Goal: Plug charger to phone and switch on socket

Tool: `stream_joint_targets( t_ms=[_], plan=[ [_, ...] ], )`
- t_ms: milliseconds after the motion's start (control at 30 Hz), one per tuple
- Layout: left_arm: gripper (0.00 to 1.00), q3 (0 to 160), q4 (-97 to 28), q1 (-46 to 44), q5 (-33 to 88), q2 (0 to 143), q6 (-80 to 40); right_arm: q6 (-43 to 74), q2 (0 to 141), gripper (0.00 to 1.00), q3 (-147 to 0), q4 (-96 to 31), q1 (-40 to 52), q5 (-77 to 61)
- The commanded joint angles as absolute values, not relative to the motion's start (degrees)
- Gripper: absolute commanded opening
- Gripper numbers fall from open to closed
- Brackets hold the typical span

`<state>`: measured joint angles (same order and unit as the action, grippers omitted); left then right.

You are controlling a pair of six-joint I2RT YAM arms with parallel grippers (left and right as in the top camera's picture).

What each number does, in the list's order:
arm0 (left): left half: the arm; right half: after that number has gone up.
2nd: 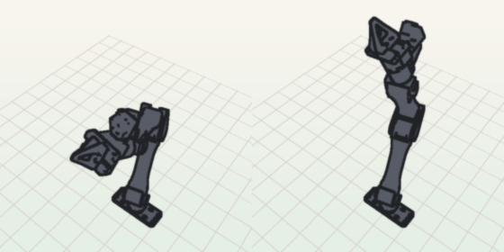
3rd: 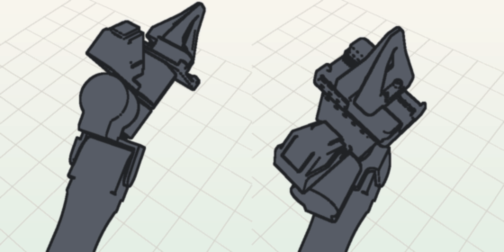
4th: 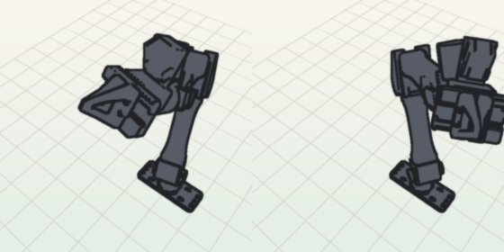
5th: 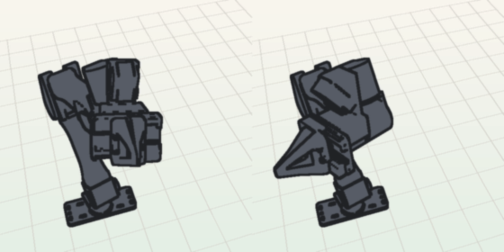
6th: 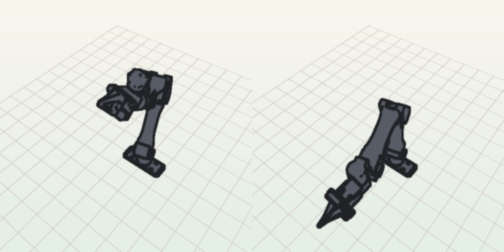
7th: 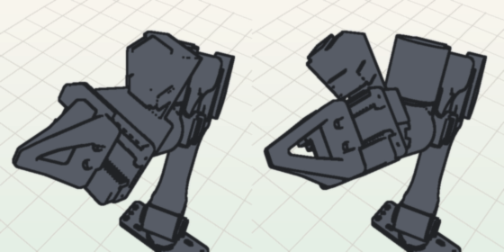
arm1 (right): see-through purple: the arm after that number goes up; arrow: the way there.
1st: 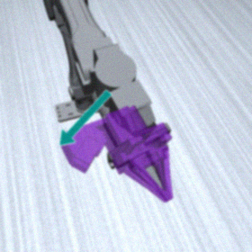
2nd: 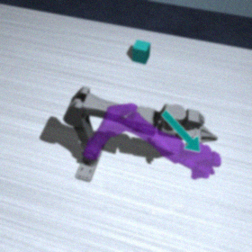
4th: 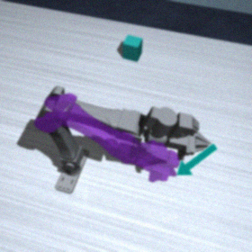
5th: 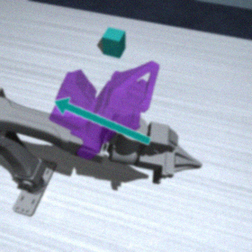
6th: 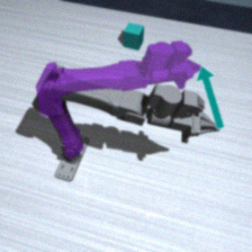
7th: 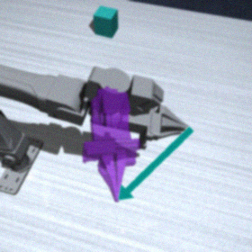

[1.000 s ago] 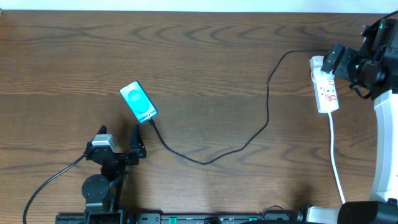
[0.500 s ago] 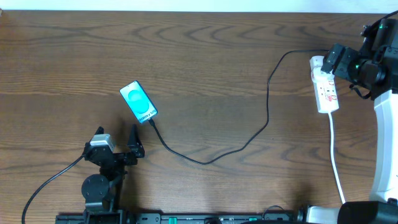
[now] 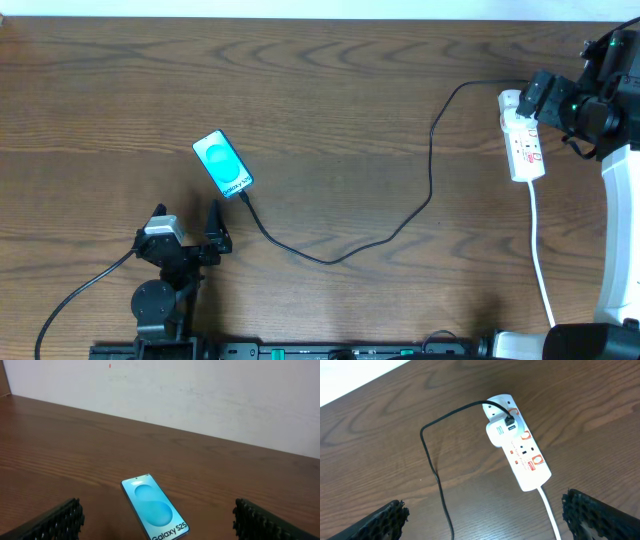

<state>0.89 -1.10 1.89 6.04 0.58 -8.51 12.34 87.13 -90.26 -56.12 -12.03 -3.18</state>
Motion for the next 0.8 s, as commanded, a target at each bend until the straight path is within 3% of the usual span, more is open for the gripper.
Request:
stream_joint_targets(
  t_ms=[0, 767],
  plan=[
    [0.95, 0.23, -3.60, 2.24, 6.81, 0.23, -7.31, 11.53, 86.63, 0.99, -90.52, -56.21, -12.01, -2.92],
    [0.95, 0.23, -3.60, 2.24, 6.81, 0.23, -7.31, 11.53, 82.83, 0.99, -89.58, -55.20, -11.94, -1.41]
  ],
)
